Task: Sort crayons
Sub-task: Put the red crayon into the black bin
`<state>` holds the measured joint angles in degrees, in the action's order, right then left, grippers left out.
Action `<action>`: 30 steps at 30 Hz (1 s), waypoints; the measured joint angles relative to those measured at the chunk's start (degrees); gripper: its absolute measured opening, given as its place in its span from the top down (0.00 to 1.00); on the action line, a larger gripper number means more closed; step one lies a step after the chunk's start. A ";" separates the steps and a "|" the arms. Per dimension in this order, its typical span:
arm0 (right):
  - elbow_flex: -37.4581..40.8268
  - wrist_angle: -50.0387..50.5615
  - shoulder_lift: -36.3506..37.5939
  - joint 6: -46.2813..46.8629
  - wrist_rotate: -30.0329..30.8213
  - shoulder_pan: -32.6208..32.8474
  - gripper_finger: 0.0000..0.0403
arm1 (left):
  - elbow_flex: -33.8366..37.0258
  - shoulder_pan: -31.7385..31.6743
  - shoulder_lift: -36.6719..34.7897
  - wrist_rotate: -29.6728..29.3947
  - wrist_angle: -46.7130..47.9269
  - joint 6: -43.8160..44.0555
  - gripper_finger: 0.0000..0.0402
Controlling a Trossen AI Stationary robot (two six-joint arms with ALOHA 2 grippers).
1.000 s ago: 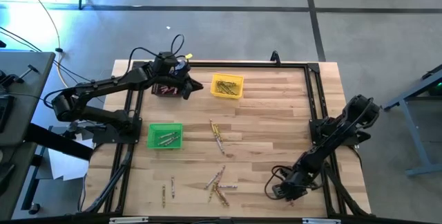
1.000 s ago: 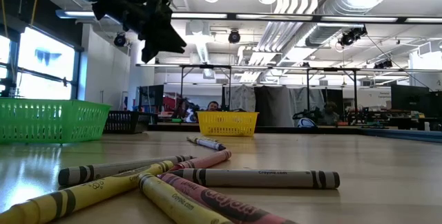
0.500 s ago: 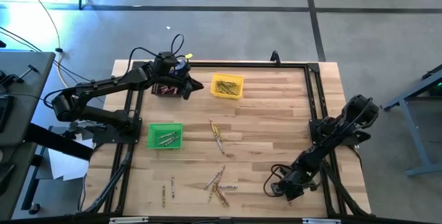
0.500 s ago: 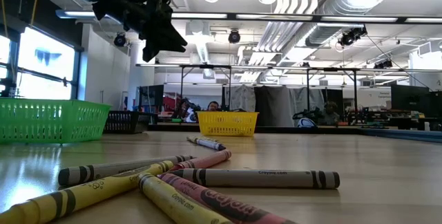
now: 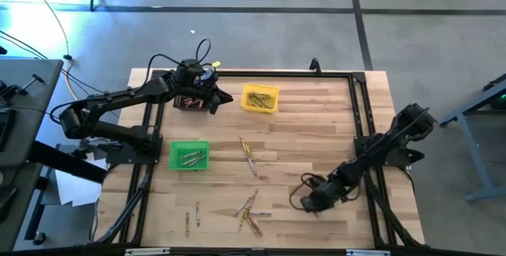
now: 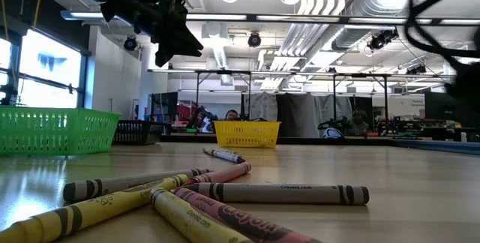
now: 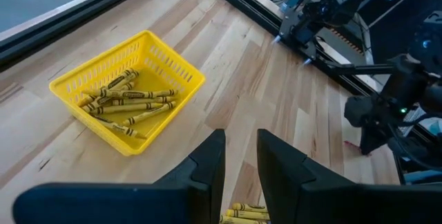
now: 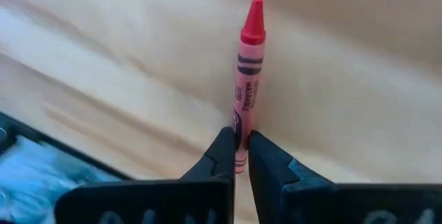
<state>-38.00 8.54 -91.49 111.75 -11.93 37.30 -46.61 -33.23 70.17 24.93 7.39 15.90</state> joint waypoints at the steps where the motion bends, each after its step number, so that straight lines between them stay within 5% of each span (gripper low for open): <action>1: 0.00 0.05 0.43 -1.35 1.32 -0.94 0.97 | 0.00 0.00 0.00 0.00 0.00 0.00 0.83; 16: 0.04 -7.75 3.64 -35.47 18.95 -18.98 0.97 | 0.00 0.00 0.00 0.02 0.79 -0.58 0.83; 21: -0.06 -14.94 3.66 -50.93 25.36 -26.61 0.97 | 0.01 0.00 0.00 0.02 0.69 -6.47 0.83; 26: -0.09 -24.22 3.75 -56.62 35.40 -34.06 0.97 | 0.00 0.00 0.11 0.02 0.30 -18.71 0.83; 30: -0.12 -35.14 3.75 -62.53 36.75 -38.23 0.97 | 0.02 0.02 1.39 0.02 -2.58 -21.67 0.83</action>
<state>-38.12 -26.61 -87.74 49.22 24.82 -0.93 -46.59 -33.21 71.57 24.95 4.82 -5.77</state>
